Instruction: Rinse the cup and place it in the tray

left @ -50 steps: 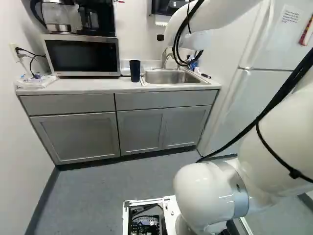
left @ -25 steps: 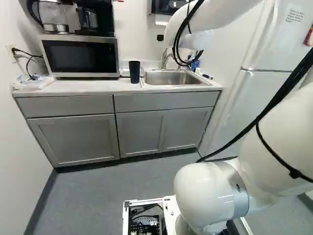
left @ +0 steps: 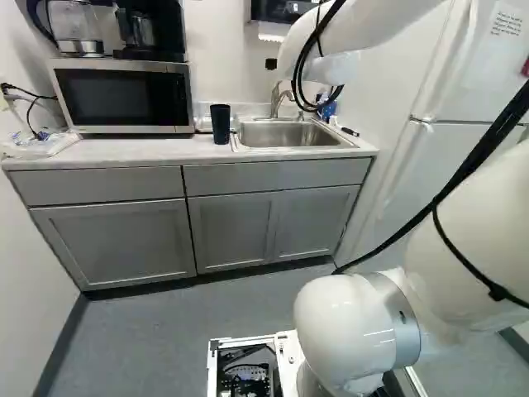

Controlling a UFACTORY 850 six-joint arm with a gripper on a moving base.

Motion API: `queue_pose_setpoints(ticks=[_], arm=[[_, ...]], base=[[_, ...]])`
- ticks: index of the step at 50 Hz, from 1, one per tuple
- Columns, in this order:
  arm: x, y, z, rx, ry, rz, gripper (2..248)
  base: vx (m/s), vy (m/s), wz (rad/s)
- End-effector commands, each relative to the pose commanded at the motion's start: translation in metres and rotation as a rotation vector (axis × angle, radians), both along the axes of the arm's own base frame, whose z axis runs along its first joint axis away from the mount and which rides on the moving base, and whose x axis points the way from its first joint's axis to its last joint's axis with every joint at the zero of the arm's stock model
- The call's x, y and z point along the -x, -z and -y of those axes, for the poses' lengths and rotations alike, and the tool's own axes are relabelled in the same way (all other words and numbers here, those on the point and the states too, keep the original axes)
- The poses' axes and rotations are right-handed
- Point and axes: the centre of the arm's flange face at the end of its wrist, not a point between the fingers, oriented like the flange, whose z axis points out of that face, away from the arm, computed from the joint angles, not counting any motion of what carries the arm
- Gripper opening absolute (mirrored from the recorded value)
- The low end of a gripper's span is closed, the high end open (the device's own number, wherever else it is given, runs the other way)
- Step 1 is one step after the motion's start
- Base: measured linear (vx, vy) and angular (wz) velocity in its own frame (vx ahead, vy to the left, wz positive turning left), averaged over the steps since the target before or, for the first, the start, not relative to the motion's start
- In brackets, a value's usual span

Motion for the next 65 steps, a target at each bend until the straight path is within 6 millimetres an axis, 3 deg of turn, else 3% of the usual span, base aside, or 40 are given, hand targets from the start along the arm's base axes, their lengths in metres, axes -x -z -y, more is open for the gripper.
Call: queue_pose_setpoints(ticks=[21,65], arm=[[0.0,0.0,0.0,0.0,0.0,0.0,247],[0.0,0.0,0.0,0.0,0.0,0.0,247]], base=[[0.099,-0.061,0.018],[0.096,-0.045,0.188]])
